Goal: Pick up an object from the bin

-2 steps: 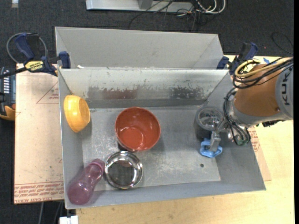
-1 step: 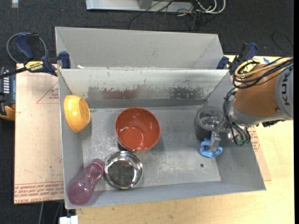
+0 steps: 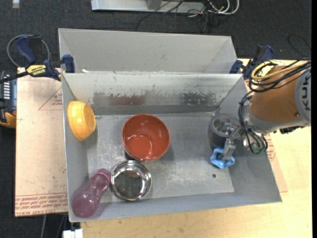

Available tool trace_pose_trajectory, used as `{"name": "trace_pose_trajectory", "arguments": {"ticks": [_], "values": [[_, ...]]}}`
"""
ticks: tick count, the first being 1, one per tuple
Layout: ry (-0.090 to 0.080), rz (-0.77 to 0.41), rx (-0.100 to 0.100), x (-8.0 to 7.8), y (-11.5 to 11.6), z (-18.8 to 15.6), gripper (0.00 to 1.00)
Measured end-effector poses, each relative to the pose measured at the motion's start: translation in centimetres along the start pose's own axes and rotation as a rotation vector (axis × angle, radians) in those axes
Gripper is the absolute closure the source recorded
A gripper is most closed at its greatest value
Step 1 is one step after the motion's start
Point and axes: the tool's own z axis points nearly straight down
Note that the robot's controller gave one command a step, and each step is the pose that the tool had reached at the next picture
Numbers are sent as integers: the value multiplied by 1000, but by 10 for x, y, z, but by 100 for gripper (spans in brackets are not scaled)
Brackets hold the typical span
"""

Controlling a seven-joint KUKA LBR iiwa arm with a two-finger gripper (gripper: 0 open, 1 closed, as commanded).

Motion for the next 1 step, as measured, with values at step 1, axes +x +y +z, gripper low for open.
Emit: {"name": "trace_pose_trajectory", "arguments": {"ticks": [1], "values": [[1, 0, 0, 0, 0, -16, 100]]}}
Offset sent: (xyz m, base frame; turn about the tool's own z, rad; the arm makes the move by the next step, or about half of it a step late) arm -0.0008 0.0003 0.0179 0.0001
